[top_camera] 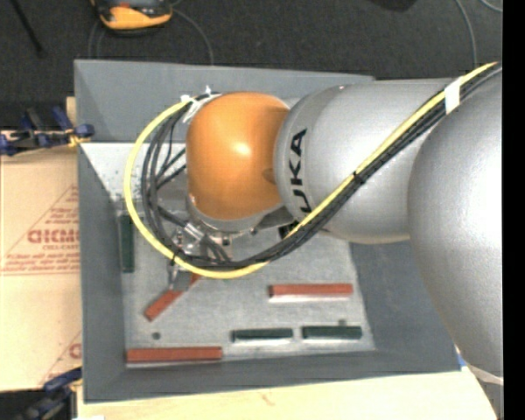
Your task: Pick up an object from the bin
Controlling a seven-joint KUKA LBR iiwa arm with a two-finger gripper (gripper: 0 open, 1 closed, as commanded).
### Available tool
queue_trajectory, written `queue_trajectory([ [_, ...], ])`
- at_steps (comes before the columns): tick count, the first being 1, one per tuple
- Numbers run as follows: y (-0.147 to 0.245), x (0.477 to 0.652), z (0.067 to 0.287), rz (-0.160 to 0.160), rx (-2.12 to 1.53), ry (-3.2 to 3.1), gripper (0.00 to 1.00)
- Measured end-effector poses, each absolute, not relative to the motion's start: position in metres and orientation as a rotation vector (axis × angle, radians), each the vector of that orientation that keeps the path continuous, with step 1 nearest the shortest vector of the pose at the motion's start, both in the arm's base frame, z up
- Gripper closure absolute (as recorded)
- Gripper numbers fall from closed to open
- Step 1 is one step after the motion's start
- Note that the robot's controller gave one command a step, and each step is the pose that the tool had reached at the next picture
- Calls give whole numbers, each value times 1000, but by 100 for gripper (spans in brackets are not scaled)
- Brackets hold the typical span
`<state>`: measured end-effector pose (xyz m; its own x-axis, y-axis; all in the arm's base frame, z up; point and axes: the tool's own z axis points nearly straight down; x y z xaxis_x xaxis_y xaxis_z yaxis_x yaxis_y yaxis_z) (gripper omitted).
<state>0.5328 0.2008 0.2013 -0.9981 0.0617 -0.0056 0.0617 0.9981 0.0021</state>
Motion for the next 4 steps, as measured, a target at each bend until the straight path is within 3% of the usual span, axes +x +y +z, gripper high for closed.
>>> queue_trajectory([
  [1, 204, 522, 182, 3, 316, 3125, 100],
  [2, 197, 532, 161, -1, 287, 3127, 100],
  [3, 183, 533, 150, 1, 323, 3125, 0],
  [4, 183, 533, 150, 1, 324, 3124, 0],
])
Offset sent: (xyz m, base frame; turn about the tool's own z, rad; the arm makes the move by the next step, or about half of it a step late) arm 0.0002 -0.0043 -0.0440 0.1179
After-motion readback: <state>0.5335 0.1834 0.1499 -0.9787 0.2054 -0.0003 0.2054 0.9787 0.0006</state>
